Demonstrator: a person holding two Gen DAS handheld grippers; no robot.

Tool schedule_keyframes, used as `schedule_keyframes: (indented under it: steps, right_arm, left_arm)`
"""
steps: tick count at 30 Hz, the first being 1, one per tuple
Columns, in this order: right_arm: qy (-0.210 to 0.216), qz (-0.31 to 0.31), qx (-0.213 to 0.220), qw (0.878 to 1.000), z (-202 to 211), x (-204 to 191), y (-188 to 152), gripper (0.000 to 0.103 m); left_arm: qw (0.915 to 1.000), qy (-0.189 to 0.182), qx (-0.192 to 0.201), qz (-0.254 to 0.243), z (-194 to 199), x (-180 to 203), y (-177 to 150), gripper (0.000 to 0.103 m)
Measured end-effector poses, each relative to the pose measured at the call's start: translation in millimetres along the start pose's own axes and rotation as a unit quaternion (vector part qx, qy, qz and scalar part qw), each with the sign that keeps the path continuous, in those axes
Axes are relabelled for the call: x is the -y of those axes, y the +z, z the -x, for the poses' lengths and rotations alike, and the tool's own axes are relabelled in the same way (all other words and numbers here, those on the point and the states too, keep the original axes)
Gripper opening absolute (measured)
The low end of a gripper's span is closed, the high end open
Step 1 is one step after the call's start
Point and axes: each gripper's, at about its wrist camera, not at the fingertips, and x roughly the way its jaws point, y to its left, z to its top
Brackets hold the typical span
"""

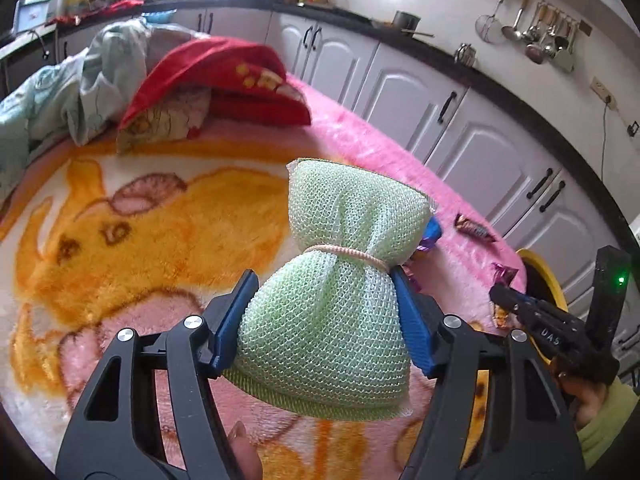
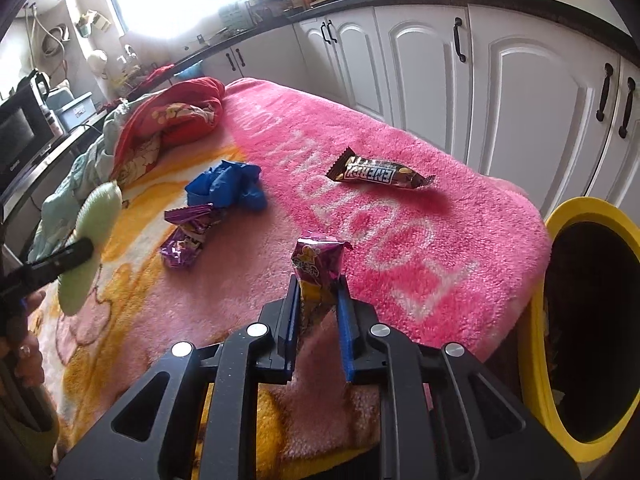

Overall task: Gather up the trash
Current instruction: 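Carry the green mesh bag and purple wrapper over the yellow bin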

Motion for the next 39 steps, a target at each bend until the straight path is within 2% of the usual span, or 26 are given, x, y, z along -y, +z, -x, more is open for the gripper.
schedule_keyframes:
  steps: [11, 22, 39]
  right_arm:
    - [0.02, 0.017, 0.028, 0.999, 37.0, -7.3, 11.5, 0.016]
    - [0.021, 0.02, 0.058, 0.998, 72.1, 5.1, 24.7, 0.016]
    - [-0.023, -0.009, 0.104, 0.994, 136.0, 73.4, 21.2, 0.016]
  left_arm:
    - [0.9985, -0.029, 0.039, -0.024, 20.2, 37.1, 4.0, 0.058]
    - [0.9951, -0.064, 0.052, -0.054, 32.6, 76.2, 2.4, 0.058]
    - [0.9884, -0.109, 0.058, -0.089, 26.7, 146.6, 8.3, 0.058]
